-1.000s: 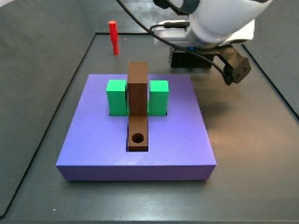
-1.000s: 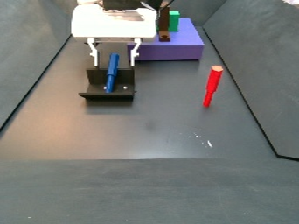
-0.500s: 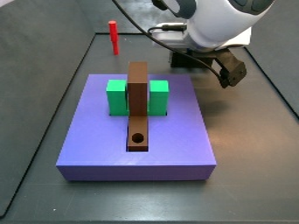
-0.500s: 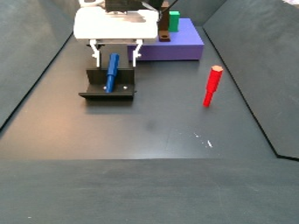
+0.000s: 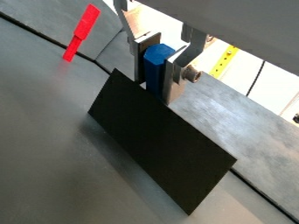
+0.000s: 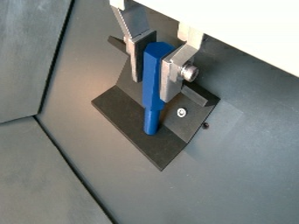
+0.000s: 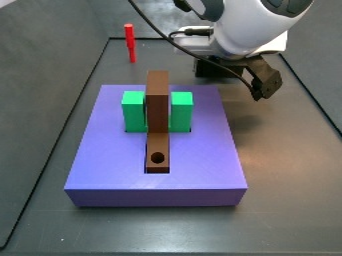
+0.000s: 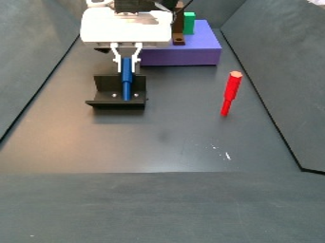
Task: Pick up the blue object. Move up. Place the blue object on the fixture. Regrasp the blue object. Move to above the board. Insert the blue object.
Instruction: Regrasp the blue object.
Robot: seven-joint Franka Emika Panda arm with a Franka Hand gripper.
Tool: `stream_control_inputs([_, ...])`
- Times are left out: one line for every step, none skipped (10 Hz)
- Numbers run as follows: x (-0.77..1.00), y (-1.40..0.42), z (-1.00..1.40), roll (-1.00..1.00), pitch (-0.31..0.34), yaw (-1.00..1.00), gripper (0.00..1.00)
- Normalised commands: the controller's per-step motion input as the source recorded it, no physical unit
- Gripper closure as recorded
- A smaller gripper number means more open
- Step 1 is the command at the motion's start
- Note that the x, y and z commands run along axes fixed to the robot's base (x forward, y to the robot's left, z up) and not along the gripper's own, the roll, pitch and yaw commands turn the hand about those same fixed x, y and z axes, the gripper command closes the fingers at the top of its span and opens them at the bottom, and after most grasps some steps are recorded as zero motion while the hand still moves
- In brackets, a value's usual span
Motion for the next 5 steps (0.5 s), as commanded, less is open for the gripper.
stream_control_inputs([0.0,0.0,0.0,0.0,0.0,0.0,1.0])
stream_control_inputs([0.0,0.0,0.0,0.0,0.0,0.0,1.0])
stream_control_inputs([0.0,0.0,0.0,0.0,0.0,0.0,1.0])
stream_control_inputs([0.0,0.0,0.0,0.0,0.0,0.0,1.0])
stream_control_inputs([0.0,0.0,0.0,0.0,0.0,0.0,1.0])
